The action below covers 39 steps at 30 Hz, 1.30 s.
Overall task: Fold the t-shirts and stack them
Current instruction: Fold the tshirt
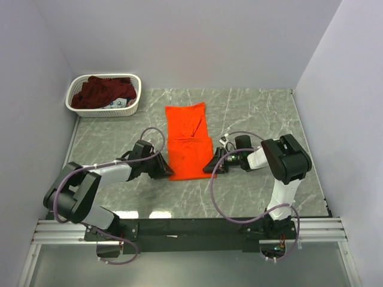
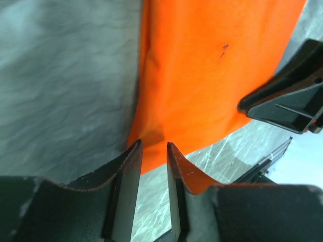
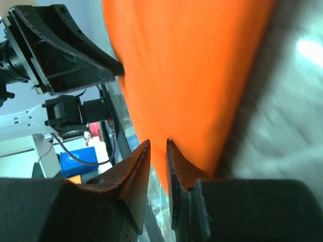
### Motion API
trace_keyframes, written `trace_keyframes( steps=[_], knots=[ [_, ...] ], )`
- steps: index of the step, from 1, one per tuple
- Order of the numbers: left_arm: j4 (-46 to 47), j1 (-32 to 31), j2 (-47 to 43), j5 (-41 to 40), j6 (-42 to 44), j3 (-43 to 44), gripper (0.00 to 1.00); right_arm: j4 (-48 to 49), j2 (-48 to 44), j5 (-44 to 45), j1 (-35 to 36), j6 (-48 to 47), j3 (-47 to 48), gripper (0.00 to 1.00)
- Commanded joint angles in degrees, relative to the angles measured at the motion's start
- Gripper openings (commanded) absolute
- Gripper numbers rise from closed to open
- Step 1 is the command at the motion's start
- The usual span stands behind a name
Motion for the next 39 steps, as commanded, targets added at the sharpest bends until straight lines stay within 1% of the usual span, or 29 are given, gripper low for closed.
trace_keyframes(
  steps=[1, 2, 5, 6, 9, 13, 16, 23, 25, 28, 29, 31, 32, 33, 34, 35, 36, 37, 38, 39],
  knots=[
    [-10.2, 1.0, -2.6, -7.6, 1.8, -2.6, 0.34, -5.2, -2.2, 6.4, -1.2, -4.5, -2.7, 0.28],
    [-11.2, 1.0, -3.5, -8.4, 1.8, -2.3, 0.34, -7.4, -3.3, 7.6, -1.2, -5.2, -2.7, 0.28],
    [-15.0, 0.8, -7.0, -11.2, 2.3, -1.1, 0.35, -10.2, -8.4, 8.4, -1.1, -6.3, -2.8, 0.28],
    [-17.2, 0.6, -8.9, -11.9, 2.7, -0.6, 0.35, -11.1, -11.3, 8.7, -1.1, -6.0, -3.2, 0.28],
    [-20.0, -0.5, -12.0, -14.6, 3.1, 1.8, 0.37, -10.5, -16.0, 7.2, -0.7, -4.3, -4.3, 0.28],
    [-22.7, -3.7, -14.2, -16.0, 1.8, 4.0, 0.40, -9.3, -19.5, 6.5, 0.2, -2.9, -6.0, 0.28],
    [-22.9, -5.6, -14.5, -16.8, 0.5, 4.3, 0.43, -9.6, -18.6, 7.9, 0.2, -4.1, -7.3, 0.28],
    [-26.0, -8.6, -15.1, -18.8, -0.7, 5.9, 0.48, -5.3, -8.4, 8.5, -0.1, -3.2, -9.8, 0.27],
    [-27.3, -9.1, -15.4, -18.9, -0.8, 6.2, 0.50, -4.9, -8.7, 8.4, -0.1, -2.4, -9.9, 0.27],
    [-28.8, -10.5, -15.4, -22.1, -1.6, 7.1, 0.53, -10.0, -13.8, 11.5, -0.1, -4.7, -9.2, 0.27],
    [-29.1, -11.0, -14.9, -22.4, -1.9, 7.4, 0.55, -15.0, -17.5, 12.7, 0.0, -5.7, -8.8, 0.27],
    [-29.9, -12.4, -14.2, -23.5, -2.8, 8.4, 0.57, -19.6, -21.9, 16.6, 0.1, -8.1, -7.6, 0.28],
    [-30.1, -12.9, -12.9, -23.7, -3.0, 8.9, 0.60, -24.5, -26.3, 18.1, 0.3, -8.6, -7.1, 0.28],
    [-30.2, -13.5, -12.3, -23.9, -3.3, 9.1, 0.62, -27.0, -28.5, 20.2, 0.8, -9.3, -6.2, 0.32],
    [-30.5, -13.7, -11.5, -24.0, -3.4, 10.0, 0.63, -29.4, -30.7, 24.5, 1.2, -9.6, -5.7, 0.34],
    [-30.6, -14.1, -10.0, -24.3, -3.4, 10.5, 0.64, -35.2, -34.5, 27.5, 1.6, -9.8, -5.0, 0.36],
    [-30.7, -14.5, -9.3, -24.3, -3.6, 11.0, 0.65, -38.3, -36.0, 30.6, 3.6, -10.3, -3.1, 0.40],
    [-30.9, -14.7, -8.8, -24.5, -3.8, 12.2, 0.65, -41.4, -37.3, 37.9, 4.6, -10.1, -2.0, 0.42],
    [-31.1, -15.0, -7.8, -25.1, -3.9, 12.7, 0.65, -46.4, -39.6, 41.3, 5.6, -9.8, -1.1, 0.44],
    [-31.2, -15.0, -7.3, -25.3, -4.0, 13.2, 0.65, -48.5, -40.7, 44.3, 7.2, -8.7, 0.5, 0.48]
  ],
)
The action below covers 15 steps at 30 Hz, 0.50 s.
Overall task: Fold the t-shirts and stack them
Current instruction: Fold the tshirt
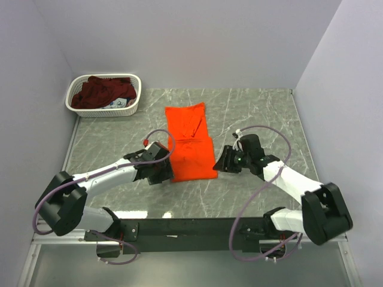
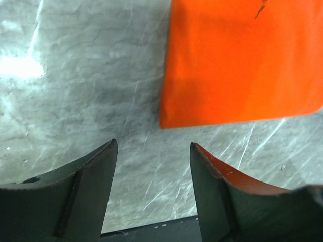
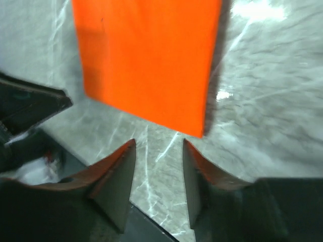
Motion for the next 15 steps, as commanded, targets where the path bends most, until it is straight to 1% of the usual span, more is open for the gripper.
trace_keyframes(
  steps=[1, 2, 3, 4, 5, 8, 15],
  knots=[
    [-1.4, -0.8, 1.9, -2.6, -1.2, 4.5, 0.66, -15.8, -4.9, 19.0, 5.6, -0.3, 5.1, 0.50],
    [-2.1, -0.8, 3.2, -2.9, -1.0, 5.2, 0.66, -19.0, -6.2, 24.3, 7.3, 0.3, 5.8, 0.53],
    [-2.5, -0.9, 3.9, -3.5, -0.7, 6.3, 0.65, -20.3, -6.8, 27.1, 10.2, 1.8, 7.0, 0.56],
    [-2.7, -1.0, 4.6, -3.7, -0.5, 6.8, 0.65, -21.4, -6.9, 28.9, 11.6, 2.4, 7.5, 0.57],
    [-2.9, -1.0, 6.0, -3.8, -0.3, 7.3, 0.61, -23.0, -6.6, 31.7, 12.5, 3.1, 8.5, 0.59],
    [-2.9, -1.6, 8.2, -4.1, 0.0, 8.7, 0.58, -25.2, -4.9, 35.4, 15.5, 5.3, 9.6, 0.60],
    [-5.6, -3.5, 13.7, -5.6, 0.1, 11.6, 0.55, -24.1, -2.3, 36.3, 18.8, 6.9, 9.9, 0.60]
  ],
)
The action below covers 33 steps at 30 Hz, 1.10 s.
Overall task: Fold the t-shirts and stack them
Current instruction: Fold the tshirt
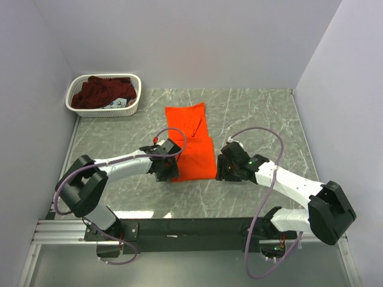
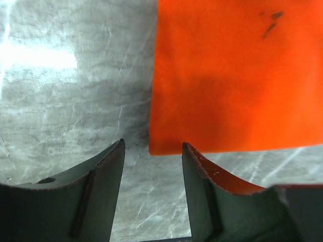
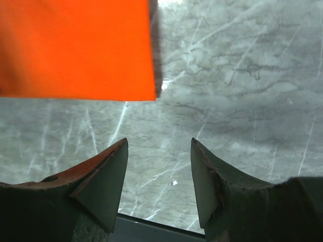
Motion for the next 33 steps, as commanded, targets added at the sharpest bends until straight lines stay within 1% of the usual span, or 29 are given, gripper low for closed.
trace_keyframes(
  steps=[1, 6, 10, 12, 13, 16, 17, 18, 19, 23, 30, 31, 33],
  knots=[
    [-2.3, -1.1, 1.9, -2.4, 0.4, 2.6, 0.54, -0.4, 0.9, 4.1, 1.3, 2.0, 2.1, 0.60],
    [-2.8, -2.3, 4.6, -3.4, 0.3, 3.4, 0.50, 1.1, 2.9, 4.5, 3.1, 3.0, 1.6, 0.59],
    [-3.2, -4.0, 7.3, -4.0, -0.3, 3.3, 0.45, 0.8, 4.8, 6.2, 4.4, 3.7, 2.0, 0.59],
    [-3.3, -4.9, 8.1, -3.4, -0.9, 2.7, 0.37, 0.4, 5.6, 7.2, 5.1, 4.1, 2.4, 0.59],
    [-3.3, -5.1, 8.9, -3.2, -1.1, 2.5, 0.32, 0.5, 6.4, 7.4, 5.2, 4.2, 2.8, 0.59],
    [-3.7, -6.0, 9.7, -2.6, -1.7, 1.7, 0.21, 2.0, 7.4, 6.5, 5.8, 4.8, 2.8, 0.59],
    [-3.7, -6.2, 9.8, -2.4, -1.9, 1.3, 0.13, 2.7, 7.5, 5.5, 5.9, 5.3, 2.8, 0.59],
    [-3.8, -6.3, 9.5, -2.4, -2.0, 1.1, 0.10, 3.3, 7.6, 4.8, 5.9, 5.7, 2.8, 0.59],
    [-4.0, -6.2, 8.9, -2.4, -2.1, 1.0, 0.01, 4.3, 8.0, 4.3, 5.9, 6.4, 2.8, 0.59],
    [-5.2, -6.3, 6.4, -2.2, -2.2, -0.2, 0.01, 5.0, 9.9, 3.4, 5.9, 7.6, 3.7, 0.57],
    [-5.8, -6.3, 2.7, -0.9, -2.2, -2.1, 0.01, 2.6, 13.5, 5.9, 6.0, 8.5, 6.8, 0.54],
    [-5.5, -6.3, 2.4, -0.6, -2.2, -2.2, 0.01, 2.2, 14.0, 6.6, 6.0, 8.7, 7.7, 0.51],
    [-5.2, -6.2, 2.4, -0.1, -2.1, -2.4, 0.01, 0.3, 14.8, 7.8, 6.3, 9.1, 8.7, 0.49]
  ],
)
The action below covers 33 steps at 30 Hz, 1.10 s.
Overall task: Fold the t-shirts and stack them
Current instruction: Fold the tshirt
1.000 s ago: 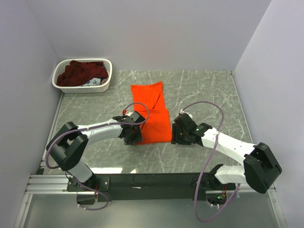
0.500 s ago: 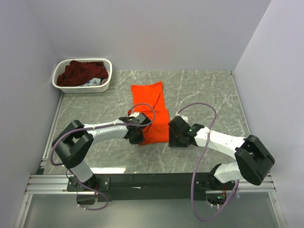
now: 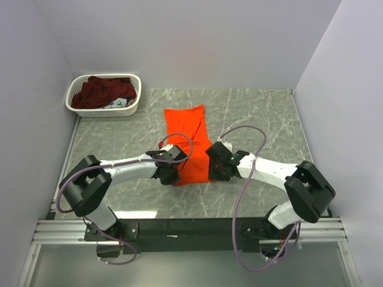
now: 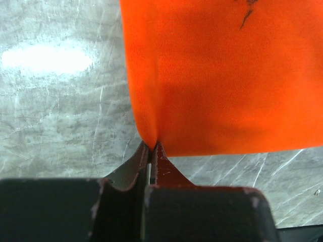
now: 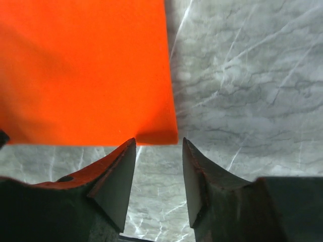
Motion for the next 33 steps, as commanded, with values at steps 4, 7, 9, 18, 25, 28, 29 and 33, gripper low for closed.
trace_keyframes(
  steps=[4, 7, 9, 18, 25, 28, 29, 33],
  knots=[
    [-5.0, -0.6, 0.2, 2.4, 0.0, -2.3, 0.01, -4.0, 2.4, 4.9, 1.2, 2.0, 4.6, 0.47],
    [-5.0, -0.6, 0.3, 2.3, 0.0, -2.1, 0.01, -5.4, 3.8, 5.8, 1.9, 2.5, 4.7, 0.45],
    [-5.0, -0.6, 0.3, 2.5, 0.0, -2.1, 0.01, -5.4, 4.6, 6.1, 2.0, 2.5, 4.4, 0.44],
    [-4.8, -0.5, 0.5, 2.9, 0.1, -2.4, 0.01, -8.1, 13.5, 7.9, 3.7, 2.4, 6.7, 0.41],
    [-5.0, -0.6, -0.2, 3.0, -0.2, -2.6, 0.01, -9.2, 15.6, 7.0, 4.1, 2.2, 6.9, 0.31],
    [-4.8, -0.6, 0.1, 3.5, 0.1, -2.8, 0.01, -9.7, 16.3, 6.4, 4.0, 2.0, 6.8, 0.25],
    [-4.9, -0.6, 0.2, 3.5, 0.1, -2.5, 0.01, -9.8, 16.3, 6.3, 4.0, 2.0, 6.7, 0.23],
    [-5.6, -0.6, -0.2, 3.6, 0.2, -2.6, 0.01, -10.2, 15.2, 5.7, 4.0, 1.7, 5.7, 0.13]
  ],
)
